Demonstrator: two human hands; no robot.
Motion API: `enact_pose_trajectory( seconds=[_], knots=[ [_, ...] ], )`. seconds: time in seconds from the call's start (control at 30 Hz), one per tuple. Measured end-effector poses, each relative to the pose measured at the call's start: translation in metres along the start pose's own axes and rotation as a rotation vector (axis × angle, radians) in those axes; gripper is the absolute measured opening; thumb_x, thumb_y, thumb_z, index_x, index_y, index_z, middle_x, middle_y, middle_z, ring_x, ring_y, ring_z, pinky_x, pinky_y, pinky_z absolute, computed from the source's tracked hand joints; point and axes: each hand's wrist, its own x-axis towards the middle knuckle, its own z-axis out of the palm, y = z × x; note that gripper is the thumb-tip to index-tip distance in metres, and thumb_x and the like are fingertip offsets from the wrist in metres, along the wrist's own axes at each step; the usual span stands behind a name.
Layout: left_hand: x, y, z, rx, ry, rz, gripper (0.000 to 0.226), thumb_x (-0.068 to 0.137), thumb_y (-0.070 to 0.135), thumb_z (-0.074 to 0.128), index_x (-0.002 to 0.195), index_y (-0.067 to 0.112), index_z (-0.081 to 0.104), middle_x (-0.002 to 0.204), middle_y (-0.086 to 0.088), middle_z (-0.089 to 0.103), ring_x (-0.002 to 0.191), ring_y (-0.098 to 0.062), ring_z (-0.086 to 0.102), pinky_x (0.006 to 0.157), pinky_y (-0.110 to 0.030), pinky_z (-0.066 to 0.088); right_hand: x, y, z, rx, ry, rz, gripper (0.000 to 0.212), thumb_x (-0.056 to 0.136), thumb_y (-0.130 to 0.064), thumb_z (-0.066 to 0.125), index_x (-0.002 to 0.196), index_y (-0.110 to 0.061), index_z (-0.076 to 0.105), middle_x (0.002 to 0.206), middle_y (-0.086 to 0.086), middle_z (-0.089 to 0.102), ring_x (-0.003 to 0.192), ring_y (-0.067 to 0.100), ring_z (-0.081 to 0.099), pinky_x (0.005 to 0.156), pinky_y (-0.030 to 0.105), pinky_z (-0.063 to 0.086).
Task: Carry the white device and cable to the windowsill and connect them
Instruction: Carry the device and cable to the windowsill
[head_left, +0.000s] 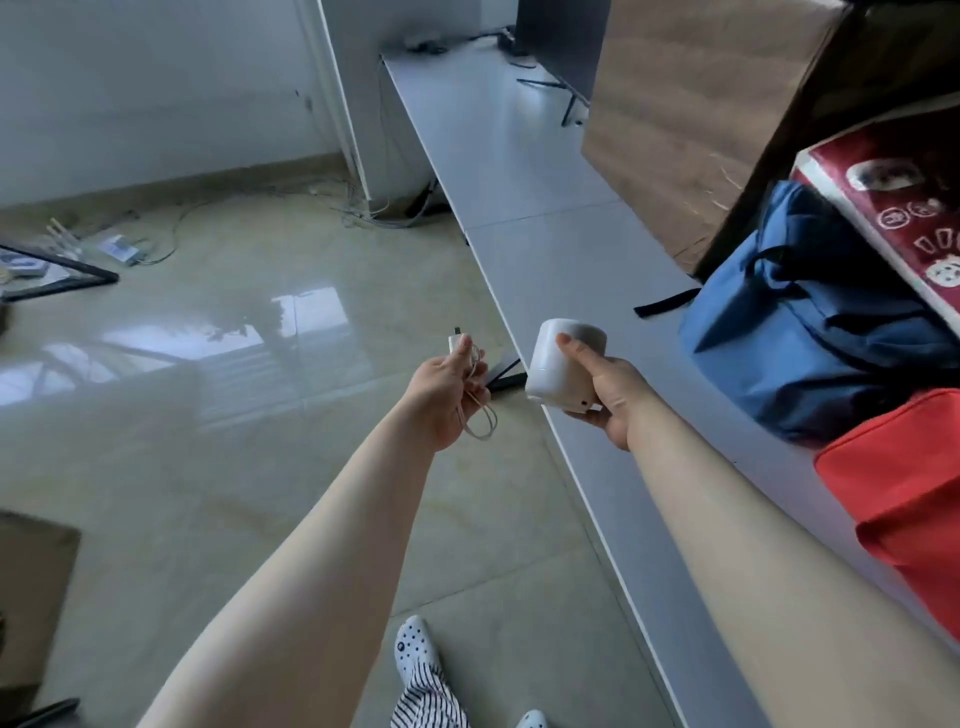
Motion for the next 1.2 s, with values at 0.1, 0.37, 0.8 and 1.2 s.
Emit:
enact_pose_trajectory(
  seconds=[0.1, 0.37, 0.8, 1.2],
  knots=[
    [0.004, 0.026, -0.03, -0.013, 0.087, 0.03, 0.028, 0.098, 0.028, 0.047, 0.081, 0.008, 0.055, 0.07, -0.004, 0.048, 0.049, -0.009, 0.034, 0.047, -0.018, 0.039, 0.008, -0.014, 0.04, -0.036, -0.035, 0.012, 0.06, 0.073, -0.049, 0.074, 0.116, -0.013, 0.051, 0.117, 0.007, 0.059, 0.101, 0.023, 0.058, 0.09, 0.041, 0.054],
    [0.046, 0.086, -0.095, -0.016, 0.178, 0.052, 0.026, 0.097, 0.025, 0.049, 0.079, 0.007, 0.054, 0.072, -0.005, 0.053, 0.055, -0.012, 0.04, 0.046, -0.019, 0.046, 0.051, -0.043, 0.131, -0.092, -0.106, -0.002, 0.068, 0.071, -0.048, 0.076, 0.122, -0.009, 0.053, 0.115, 0.011, 0.061, 0.096, 0.027, 0.059, 0.089, 0.044, 0.054],
    [0.122, 0.158, -0.159, 0.031, 0.2, 0.062, 0.023, 0.095, 0.027, 0.054, 0.083, 0.008, 0.058, 0.076, 0.0, 0.054, 0.062, -0.01, 0.047, 0.063, -0.021, 0.047, 0.12, -0.072, 0.242, -0.133, -0.153, 0.02, 0.049, 0.074, -0.044, 0.075, 0.107, -0.015, 0.053, 0.095, 0.004, 0.06, 0.092, 0.026, 0.057, 0.089, 0.044, 0.052],
    [0.219, 0.24, -0.17, 0.021, 0.266, 0.113, 0.022, 0.095, 0.029, 0.053, 0.085, 0.011, 0.06, 0.078, 0.0, 0.054, 0.063, -0.01, 0.045, 0.061, -0.022, 0.047, 0.224, -0.141, 0.312, -0.212, -0.255, 0.022, 0.059, 0.072, -0.048, 0.075, 0.115, -0.012, 0.054, 0.107, 0.008, 0.059, 0.095, 0.025, 0.058, 0.075, 0.036, 0.055]
  ],
)
